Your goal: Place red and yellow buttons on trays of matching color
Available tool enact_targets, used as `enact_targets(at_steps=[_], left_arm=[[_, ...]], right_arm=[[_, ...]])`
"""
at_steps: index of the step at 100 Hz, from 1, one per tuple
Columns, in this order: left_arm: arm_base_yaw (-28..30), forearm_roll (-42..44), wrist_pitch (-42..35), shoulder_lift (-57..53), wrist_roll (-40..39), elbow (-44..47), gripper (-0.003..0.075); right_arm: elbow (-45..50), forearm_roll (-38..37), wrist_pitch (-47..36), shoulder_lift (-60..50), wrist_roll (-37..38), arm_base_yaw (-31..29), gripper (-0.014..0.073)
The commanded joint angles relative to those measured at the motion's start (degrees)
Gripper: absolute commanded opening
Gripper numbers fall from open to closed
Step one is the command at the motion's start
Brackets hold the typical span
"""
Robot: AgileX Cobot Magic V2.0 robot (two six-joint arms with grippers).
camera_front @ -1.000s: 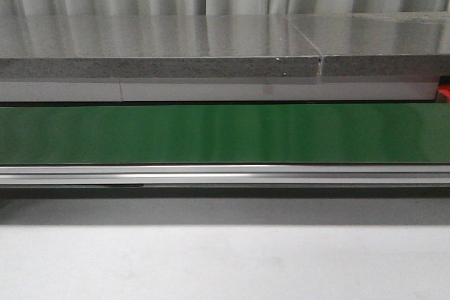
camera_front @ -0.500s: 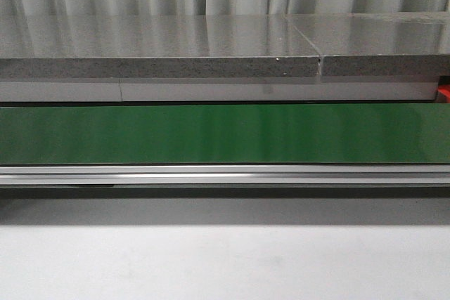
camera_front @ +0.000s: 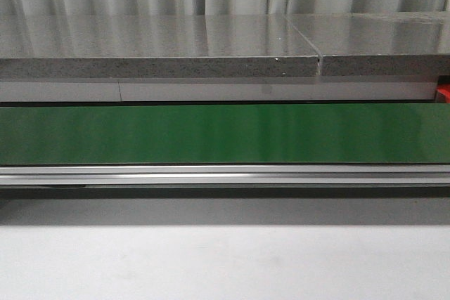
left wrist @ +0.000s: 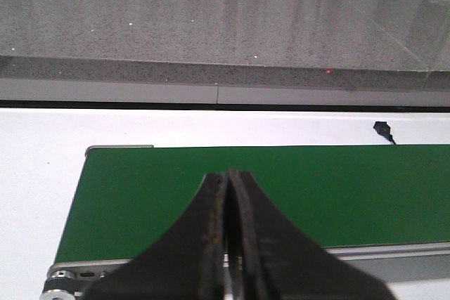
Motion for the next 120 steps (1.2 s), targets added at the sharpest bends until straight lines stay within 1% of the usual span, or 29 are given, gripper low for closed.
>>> enact_targets(at_steps=[1, 16, 120], left_arm=[[-0.51, -0.97, -4.01, 0.47, -0.03, -1.55, -0.0019], [-0.51, -0.97, -4.01, 0.47, -0.03, -1.55, -0.0019], [-0.51, -0.97, -4.01, 0.47, -0.03, -1.55, -0.0019]], right_arm=[[-0.01, -0.47, -8.31, -0.92, 0.18, -0.15, -0.0120], [-0.12, -0.47, -9.29, -0.92, 0.18, -0.15, -0.0120], [-0.12, -0.47, -9.22, -0.92, 0.18, -0.21, -0.0120]])
